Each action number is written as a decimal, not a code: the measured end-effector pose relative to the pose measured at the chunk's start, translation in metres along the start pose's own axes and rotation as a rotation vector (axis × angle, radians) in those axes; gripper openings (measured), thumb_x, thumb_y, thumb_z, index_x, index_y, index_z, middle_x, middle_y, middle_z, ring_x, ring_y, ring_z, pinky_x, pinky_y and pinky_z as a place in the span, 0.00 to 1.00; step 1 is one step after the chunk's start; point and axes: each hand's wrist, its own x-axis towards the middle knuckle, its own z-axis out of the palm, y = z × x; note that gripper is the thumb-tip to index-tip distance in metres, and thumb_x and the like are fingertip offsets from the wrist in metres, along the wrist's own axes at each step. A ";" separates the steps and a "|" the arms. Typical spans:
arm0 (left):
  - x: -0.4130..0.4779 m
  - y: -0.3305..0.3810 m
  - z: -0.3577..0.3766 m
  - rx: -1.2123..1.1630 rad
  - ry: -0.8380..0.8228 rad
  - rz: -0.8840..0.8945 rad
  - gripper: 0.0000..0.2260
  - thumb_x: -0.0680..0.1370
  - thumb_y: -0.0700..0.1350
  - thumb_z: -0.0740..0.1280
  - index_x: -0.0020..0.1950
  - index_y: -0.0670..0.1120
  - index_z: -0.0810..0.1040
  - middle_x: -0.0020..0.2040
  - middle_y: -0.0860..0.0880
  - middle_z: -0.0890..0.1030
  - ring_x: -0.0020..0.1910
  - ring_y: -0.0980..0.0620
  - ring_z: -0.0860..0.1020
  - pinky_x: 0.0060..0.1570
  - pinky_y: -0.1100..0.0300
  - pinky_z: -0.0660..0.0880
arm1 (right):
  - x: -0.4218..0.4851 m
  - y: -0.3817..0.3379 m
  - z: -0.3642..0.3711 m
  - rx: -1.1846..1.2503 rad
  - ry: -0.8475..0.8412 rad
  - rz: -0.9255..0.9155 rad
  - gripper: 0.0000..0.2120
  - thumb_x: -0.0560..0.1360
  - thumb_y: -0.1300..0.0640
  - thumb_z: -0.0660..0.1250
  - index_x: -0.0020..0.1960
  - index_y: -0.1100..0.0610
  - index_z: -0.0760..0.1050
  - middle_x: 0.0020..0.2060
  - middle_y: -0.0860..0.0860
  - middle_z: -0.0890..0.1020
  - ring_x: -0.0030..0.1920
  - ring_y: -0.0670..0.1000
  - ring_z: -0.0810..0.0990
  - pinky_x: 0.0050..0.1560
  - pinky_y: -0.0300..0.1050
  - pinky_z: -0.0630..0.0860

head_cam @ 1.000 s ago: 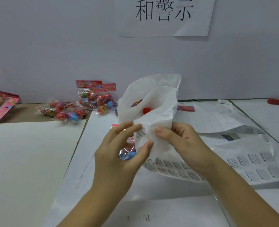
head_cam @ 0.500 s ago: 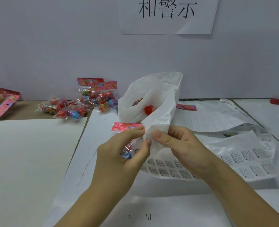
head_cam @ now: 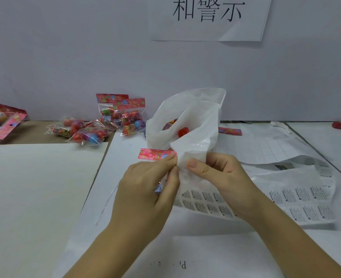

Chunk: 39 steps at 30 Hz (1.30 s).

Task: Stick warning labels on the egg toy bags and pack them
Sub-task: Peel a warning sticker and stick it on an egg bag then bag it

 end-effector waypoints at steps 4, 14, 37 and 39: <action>0.000 -0.004 0.002 0.038 0.038 0.069 0.17 0.77 0.49 0.60 0.56 0.43 0.84 0.49 0.49 0.85 0.49 0.55 0.77 0.47 0.51 0.80 | 0.000 -0.001 -0.001 -0.022 -0.005 -0.002 0.12 0.72 0.51 0.69 0.50 0.55 0.84 0.48 0.52 0.86 0.52 0.50 0.84 0.53 0.37 0.77; 0.019 -0.011 -0.002 -0.750 -0.183 -0.832 0.09 0.68 0.52 0.72 0.36 0.47 0.86 0.39 0.47 0.86 0.37 0.50 0.84 0.42 0.58 0.80 | 0.003 -0.007 -0.012 0.044 0.060 -0.012 0.10 0.71 0.52 0.68 0.49 0.49 0.85 0.49 0.50 0.86 0.51 0.47 0.84 0.48 0.34 0.77; 0.012 0.002 0.002 -1.482 -0.299 -0.951 0.03 0.68 0.42 0.78 0.37 0.44 0.85 0.35 0.47 0.82 0.31 0.55 0.81 0.33 0.63 0.79 | 0.003 -0.006 -0.014 -0.450 0.490 -0.254 0.29 0.67 0.45 0.77 0.59 0.35 0.62 0.54 0.44 0.72 0.55 0.45 0.74 0.51 0.24 0.67; 0.012 0.004 0.004 -1.401 -0.158 -0.843 0.01 0.68 0.42 0.75 0.37 0.45 0.86 0.35 0.46 0.83 0.31 0.54 0.81 0.35 0.64 0.80 | -0.001 -0.004 -0.006 -0.679 0.699 -0.508 0.27 0.69 0.52 0.76 0.60 0.42 0.64 0.50 0.44 0.69 0.52 0.47 0.71 0.53 0.26 0.65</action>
